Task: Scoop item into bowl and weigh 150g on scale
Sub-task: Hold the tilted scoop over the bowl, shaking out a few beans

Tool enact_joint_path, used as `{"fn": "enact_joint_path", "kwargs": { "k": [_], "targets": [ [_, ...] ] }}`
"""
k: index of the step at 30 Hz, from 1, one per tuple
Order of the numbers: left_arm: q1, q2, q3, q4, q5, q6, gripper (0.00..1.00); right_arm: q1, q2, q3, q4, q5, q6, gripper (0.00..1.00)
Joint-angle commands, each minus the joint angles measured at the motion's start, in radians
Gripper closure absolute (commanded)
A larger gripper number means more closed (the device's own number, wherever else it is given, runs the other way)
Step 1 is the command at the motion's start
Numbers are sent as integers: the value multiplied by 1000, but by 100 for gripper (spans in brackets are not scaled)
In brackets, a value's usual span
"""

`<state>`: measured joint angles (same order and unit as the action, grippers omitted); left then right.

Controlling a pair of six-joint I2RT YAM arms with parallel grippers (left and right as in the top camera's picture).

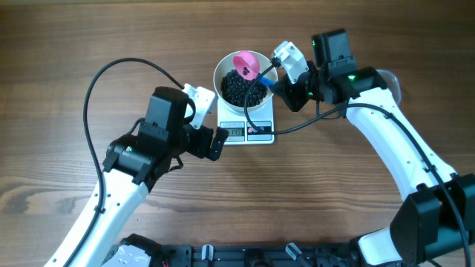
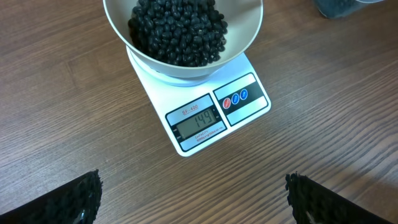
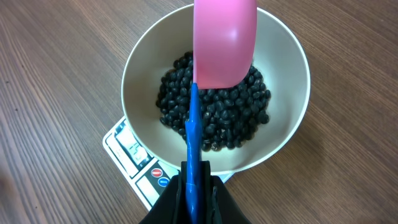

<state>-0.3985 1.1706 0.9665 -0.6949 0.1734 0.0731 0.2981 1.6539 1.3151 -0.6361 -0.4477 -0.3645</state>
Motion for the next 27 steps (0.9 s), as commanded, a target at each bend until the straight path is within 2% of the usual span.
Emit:
{"fn": "enact_joint_path", "kwargs": {
  "k": [1,8,13,18,22,27],
  "targets": [
    [-5,2,-5,3,16,1,0,2,-23,6,-1,5,5,96],
    [-5,2,-5,3,16,1,0,2,-23,6,-1,5,-6,96],
    [-5,2,-5,3,16,1,0,18,-23,6,-11,13,-126,96],
    [-5,2,-5,3,16,2,0,18,-23,6,-1,13,-29,96],
    [-5,2,-5,3,16,2,0,19,-23,6,-10,32,-108,96],
    [-5,2,-5,3,16,2,0,19,-23,6,-23,108,-132,96]
  ]
}}
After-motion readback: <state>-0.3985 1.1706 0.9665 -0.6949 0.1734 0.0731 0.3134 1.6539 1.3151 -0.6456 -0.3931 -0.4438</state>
